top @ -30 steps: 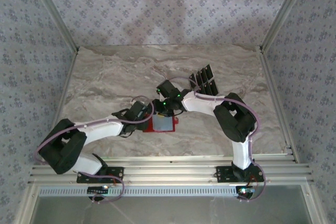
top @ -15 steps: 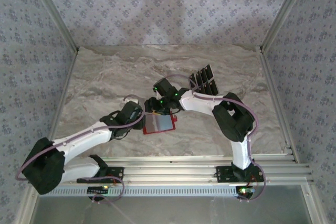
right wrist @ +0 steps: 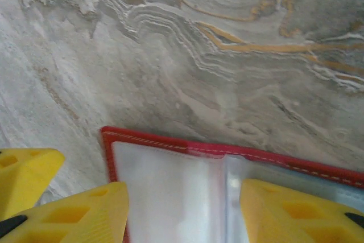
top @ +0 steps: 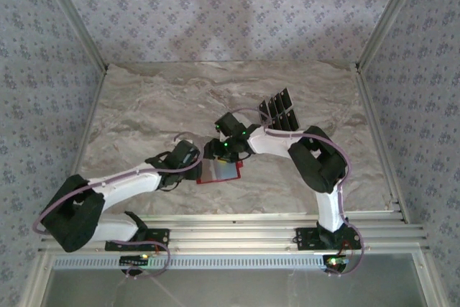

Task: Put the credit cards into the card holder
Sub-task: Flip over the card slot on the card holder.

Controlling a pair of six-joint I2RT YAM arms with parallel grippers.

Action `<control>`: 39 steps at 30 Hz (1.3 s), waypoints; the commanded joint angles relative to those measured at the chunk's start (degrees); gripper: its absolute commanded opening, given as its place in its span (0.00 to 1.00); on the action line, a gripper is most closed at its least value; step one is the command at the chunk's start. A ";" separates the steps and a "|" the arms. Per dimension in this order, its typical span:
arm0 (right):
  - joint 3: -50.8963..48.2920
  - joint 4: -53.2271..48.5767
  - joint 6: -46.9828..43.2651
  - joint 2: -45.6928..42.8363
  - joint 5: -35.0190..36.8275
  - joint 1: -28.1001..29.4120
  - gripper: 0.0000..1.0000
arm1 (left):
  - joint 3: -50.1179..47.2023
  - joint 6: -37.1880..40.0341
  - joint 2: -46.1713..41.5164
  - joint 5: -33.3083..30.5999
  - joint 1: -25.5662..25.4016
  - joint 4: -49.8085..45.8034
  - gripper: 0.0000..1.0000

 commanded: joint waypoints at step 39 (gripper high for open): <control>15.48 -35.22 -29.01 -5.82 33.40 -14.88 0.52 | 6.69 3.81 -5.86 -0.93 6.56 -4.37 0.84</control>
